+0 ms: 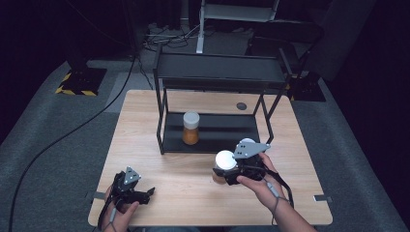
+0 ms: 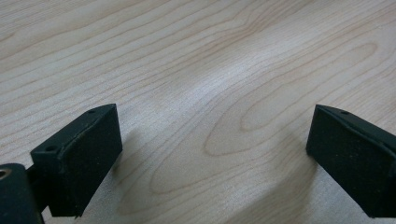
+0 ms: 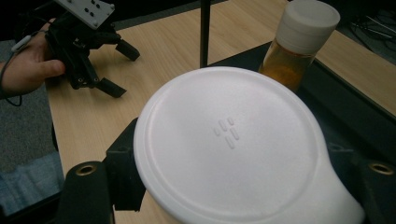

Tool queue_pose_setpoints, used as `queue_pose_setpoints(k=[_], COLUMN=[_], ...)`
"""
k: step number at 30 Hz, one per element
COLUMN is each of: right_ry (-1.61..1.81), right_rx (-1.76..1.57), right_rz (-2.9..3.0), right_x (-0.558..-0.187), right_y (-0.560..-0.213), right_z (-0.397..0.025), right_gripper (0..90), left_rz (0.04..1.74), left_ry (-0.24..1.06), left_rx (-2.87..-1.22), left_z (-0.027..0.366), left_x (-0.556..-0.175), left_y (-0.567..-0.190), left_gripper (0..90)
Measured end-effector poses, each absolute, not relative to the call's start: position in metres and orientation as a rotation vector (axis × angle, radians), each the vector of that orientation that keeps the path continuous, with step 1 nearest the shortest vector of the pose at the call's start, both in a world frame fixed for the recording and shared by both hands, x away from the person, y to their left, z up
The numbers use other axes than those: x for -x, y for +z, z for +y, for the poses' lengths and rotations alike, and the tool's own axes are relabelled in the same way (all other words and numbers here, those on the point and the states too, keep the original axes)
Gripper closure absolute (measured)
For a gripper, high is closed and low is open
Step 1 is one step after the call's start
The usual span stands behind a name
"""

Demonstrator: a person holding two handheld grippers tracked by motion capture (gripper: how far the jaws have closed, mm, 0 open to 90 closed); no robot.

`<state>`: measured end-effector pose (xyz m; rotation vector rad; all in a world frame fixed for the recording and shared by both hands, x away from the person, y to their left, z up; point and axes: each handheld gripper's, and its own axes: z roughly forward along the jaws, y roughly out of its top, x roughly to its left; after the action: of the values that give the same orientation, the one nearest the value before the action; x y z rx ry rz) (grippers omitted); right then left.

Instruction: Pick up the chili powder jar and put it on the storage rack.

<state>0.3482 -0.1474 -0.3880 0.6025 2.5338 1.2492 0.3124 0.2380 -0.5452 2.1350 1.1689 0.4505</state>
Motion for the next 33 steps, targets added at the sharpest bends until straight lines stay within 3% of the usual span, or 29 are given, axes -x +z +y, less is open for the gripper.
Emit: queue_pose_setpoints(k=[33], right_ry=[1.246], right_rx=[-0.757], right_rz=[2.438], right_x=[-0.414], right_y=[-0.366], right_z=[-0.155], right_gripper=[31.0], left_rz=[1.174], left_ry=[0.452], left_rx=[-2.134], left_z=[0.238], left_x=[-0.312], left_y=[-0.545], left_gripper=[3.0])
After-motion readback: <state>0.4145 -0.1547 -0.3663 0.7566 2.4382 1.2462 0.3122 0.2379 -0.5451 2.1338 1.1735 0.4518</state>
